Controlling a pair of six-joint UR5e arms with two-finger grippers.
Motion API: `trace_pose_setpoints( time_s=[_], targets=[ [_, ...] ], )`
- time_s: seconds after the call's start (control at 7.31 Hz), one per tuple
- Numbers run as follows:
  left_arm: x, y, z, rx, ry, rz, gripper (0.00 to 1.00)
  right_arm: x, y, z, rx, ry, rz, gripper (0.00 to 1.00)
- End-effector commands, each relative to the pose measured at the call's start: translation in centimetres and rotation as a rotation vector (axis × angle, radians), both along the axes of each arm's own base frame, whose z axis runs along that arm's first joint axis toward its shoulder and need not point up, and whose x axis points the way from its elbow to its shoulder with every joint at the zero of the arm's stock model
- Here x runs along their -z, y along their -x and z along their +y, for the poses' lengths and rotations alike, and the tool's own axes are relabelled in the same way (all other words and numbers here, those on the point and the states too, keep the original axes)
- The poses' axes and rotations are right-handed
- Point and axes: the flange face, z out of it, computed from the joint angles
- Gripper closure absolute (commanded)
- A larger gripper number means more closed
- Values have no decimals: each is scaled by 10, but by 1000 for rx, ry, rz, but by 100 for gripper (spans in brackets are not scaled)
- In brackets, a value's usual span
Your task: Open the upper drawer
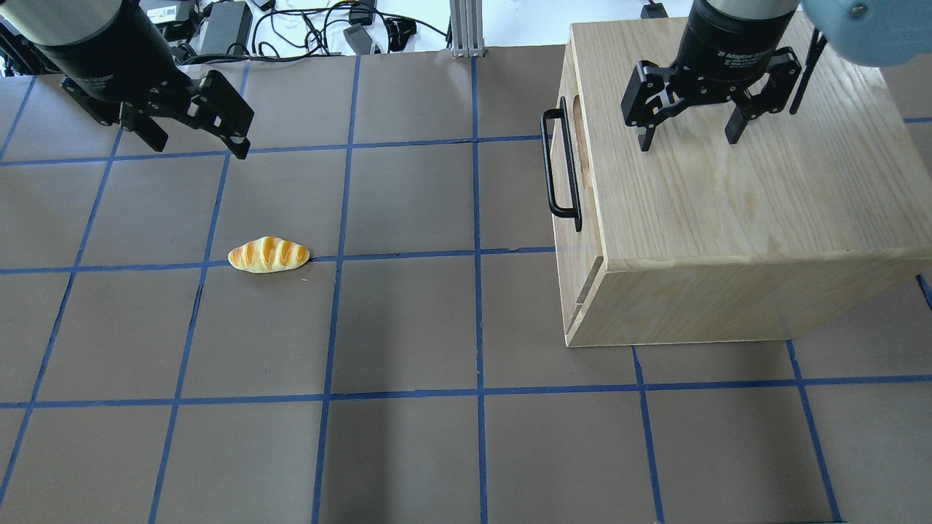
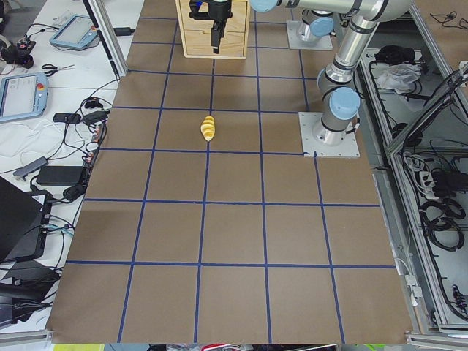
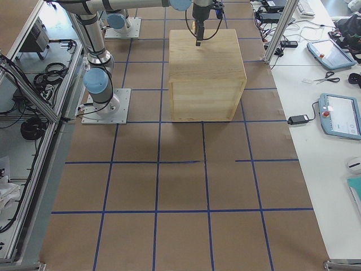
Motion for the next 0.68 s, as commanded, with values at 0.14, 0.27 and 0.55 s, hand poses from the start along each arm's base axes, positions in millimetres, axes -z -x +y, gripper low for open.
trace_pose_setpoints(
  time_s=[0.14, 0.27, 0.55],
  targets=[
    [1, 0, -1, -1, -2, 0, 0, 1, 0, 0, 1, -1, 0, 0],
    [2, 0, -1, -3, -3, 2, 0, 1, 1, 0, 3, -2, 0, 0],
    [-1, 5, 1, 15, 3, 0, 0, 0, 0, 0, 1, 0, 0, 0]
  ],
)
